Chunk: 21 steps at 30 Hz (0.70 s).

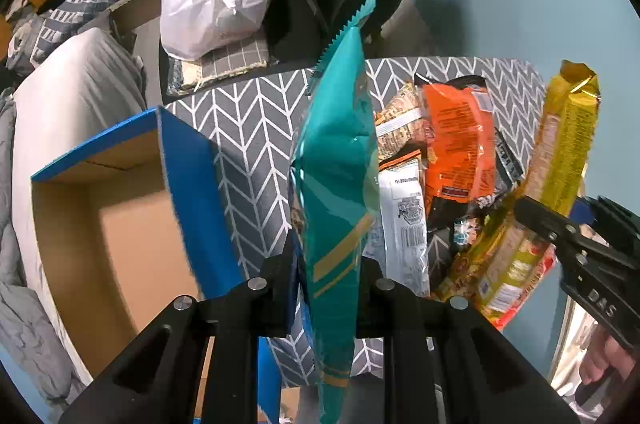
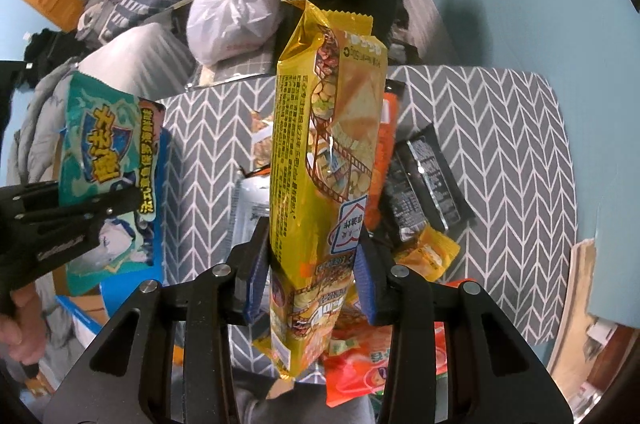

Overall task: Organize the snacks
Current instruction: 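Grasp the teal packet with the left tool while the right tool grasps the long yellow packet, then carry both packets over the box and release them inside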

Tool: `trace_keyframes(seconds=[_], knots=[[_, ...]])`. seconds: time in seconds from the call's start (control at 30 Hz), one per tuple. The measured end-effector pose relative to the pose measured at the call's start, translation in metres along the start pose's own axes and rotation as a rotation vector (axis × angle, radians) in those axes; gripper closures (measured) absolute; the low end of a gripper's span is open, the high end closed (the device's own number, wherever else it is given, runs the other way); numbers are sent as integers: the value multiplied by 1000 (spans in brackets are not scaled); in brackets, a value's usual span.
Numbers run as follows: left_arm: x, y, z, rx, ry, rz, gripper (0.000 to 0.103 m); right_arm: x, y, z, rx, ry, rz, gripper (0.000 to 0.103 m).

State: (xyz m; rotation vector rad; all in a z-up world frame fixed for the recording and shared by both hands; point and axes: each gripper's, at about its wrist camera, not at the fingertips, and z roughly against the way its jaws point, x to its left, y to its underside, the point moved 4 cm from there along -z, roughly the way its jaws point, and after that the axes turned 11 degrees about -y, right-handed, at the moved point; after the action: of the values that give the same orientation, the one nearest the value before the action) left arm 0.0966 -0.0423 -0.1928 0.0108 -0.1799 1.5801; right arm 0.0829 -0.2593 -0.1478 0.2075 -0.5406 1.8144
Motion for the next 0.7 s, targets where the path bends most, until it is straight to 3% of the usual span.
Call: trace_keyframes(seconds=[0.7], knots=[[46, 36, 47, -83, -21, 104, 84, 67, -10, 3, -4, -65, 189, 67]])
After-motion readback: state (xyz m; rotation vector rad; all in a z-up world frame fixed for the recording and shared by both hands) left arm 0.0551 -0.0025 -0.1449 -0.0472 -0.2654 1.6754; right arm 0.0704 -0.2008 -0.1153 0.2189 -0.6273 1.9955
